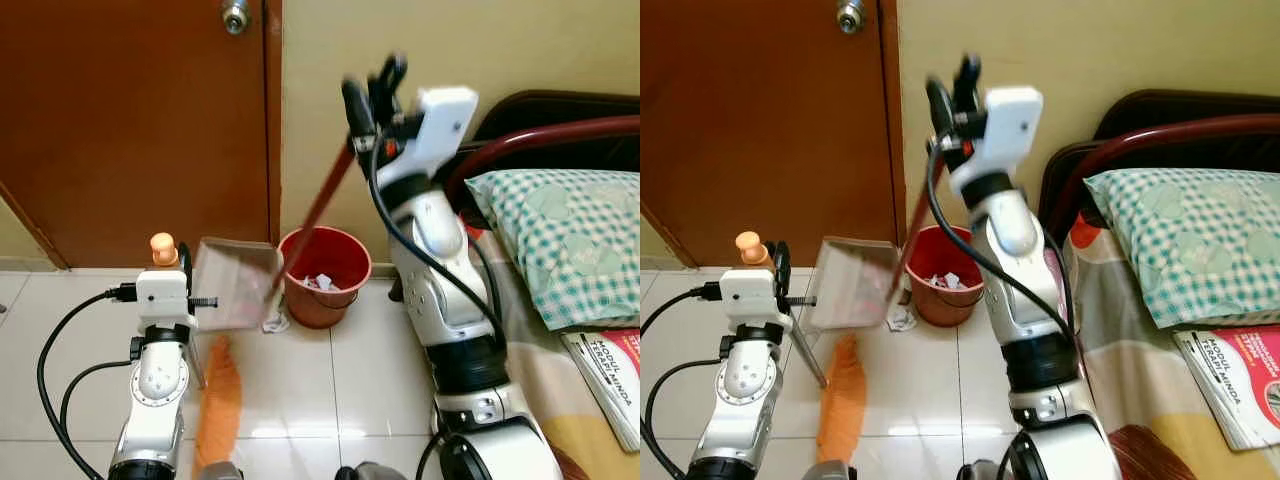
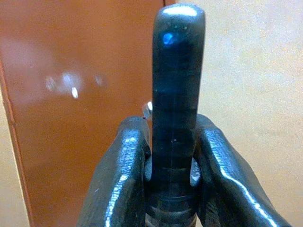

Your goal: Sweep floor

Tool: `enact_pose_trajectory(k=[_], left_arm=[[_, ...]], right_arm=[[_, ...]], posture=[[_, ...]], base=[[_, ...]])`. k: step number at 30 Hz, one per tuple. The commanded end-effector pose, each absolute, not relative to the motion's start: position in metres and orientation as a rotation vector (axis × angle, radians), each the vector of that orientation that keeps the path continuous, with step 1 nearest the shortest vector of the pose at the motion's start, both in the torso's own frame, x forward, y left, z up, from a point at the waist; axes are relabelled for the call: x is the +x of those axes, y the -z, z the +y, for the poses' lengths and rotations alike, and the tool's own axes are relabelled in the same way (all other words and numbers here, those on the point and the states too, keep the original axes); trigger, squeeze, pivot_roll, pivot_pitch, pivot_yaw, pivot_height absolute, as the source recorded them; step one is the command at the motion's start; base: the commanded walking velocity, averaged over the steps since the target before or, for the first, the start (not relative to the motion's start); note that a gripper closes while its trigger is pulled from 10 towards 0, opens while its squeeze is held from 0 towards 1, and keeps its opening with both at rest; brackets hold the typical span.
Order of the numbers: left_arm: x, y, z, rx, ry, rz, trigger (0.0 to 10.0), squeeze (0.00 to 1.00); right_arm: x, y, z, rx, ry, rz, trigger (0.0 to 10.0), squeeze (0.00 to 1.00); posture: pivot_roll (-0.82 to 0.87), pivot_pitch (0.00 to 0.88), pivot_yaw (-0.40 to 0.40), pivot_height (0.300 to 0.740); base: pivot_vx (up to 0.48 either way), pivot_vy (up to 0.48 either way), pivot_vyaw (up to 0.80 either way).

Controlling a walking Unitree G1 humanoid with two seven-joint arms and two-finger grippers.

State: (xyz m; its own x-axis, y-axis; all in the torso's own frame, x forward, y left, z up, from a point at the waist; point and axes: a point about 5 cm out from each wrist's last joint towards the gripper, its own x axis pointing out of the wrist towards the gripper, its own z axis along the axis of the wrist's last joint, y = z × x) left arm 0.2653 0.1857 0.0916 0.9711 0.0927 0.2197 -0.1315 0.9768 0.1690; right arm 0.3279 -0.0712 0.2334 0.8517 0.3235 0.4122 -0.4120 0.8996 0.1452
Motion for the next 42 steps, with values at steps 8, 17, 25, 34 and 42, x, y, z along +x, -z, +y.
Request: enact_pose_trajectory(k=[8,17,25,34,42], left_arm=[[0.254,-0.088,0.178,0.185,-0.022,-0.168,10.0,0.0],[0.254,-0.089,0.162,0.236,0.119,-0.151,10.0,0.0],[0.252,-0.108,0.158,0.241,0.086,-0.21,10.0,0.0],[0.243,-0.108,0.155,0.256,0.096,-0.194,10.0,0.0],[0.251,-0.124,0.149,0.278,0.104,-0.242,10.0,0.0]], right_arm=[[0.31,-0.19,-0.095,0.193,-0.334,-0.232,10.0,0.0],[0.301,-0.154,-0.13,0.125,-0.227,-0.097,10.0,0.0],[0.288,-0.128,-0.16,0.083,-0.14,0.01,10.0,0.0],[0.276,-0.114,-0.174,0.068,-0.079,0.063,10.0,0.0],[0.281,-0.116,-0.172,0.063,-0.087,0.055,10.0,0.0]], posture=[[0.02,0.026,-0.044,0.74],[0.02,0.039,-0.043,0.74],[0.02,0.04,-0.045,0.74],[0.01,0.014,-0.035,0.74],[0.0,0.01,-0.027,0.74]], base=[[0.0,0.0,0.0],[0.0,0.0,0.0],[0.0,0.0,0.0],[0.0,0.0,-0.34],[0.0,0.145,-0.59]])
